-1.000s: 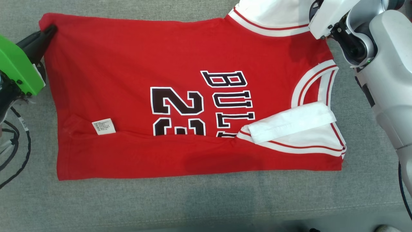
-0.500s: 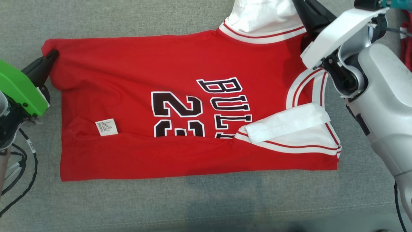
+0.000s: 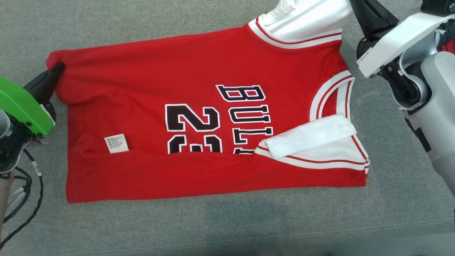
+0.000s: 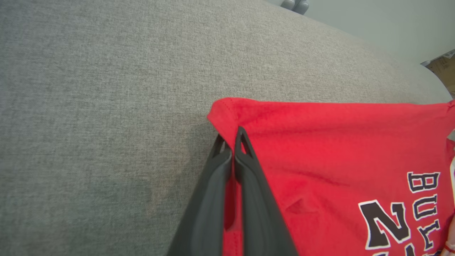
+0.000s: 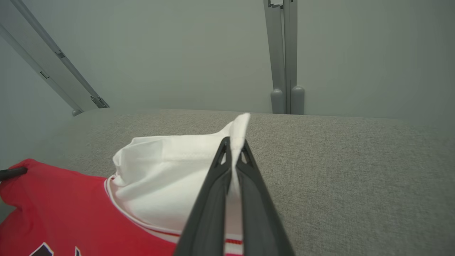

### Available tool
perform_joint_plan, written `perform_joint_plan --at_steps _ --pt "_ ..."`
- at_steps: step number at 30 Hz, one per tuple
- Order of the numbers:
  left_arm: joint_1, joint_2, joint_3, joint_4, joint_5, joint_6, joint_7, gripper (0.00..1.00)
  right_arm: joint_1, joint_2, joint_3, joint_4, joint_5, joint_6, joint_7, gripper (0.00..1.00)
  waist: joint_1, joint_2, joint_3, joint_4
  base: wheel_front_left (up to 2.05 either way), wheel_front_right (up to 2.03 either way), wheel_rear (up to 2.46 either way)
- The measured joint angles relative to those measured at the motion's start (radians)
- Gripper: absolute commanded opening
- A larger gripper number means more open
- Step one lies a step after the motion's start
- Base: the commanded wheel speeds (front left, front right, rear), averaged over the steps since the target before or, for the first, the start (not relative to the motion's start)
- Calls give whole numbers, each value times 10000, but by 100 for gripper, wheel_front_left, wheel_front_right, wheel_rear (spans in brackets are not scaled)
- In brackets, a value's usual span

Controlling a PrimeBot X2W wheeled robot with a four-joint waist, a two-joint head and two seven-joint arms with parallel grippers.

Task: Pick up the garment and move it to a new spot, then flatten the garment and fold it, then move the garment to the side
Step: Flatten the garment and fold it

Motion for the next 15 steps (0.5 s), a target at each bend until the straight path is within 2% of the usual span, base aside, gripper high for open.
perform_joint_plan --at_steps 15 --pt "561 19 -94 230 2 -2 -454 0 800 -297 351 -1057 84 0 -265 0 0 0 -253 -23 0 0 0"
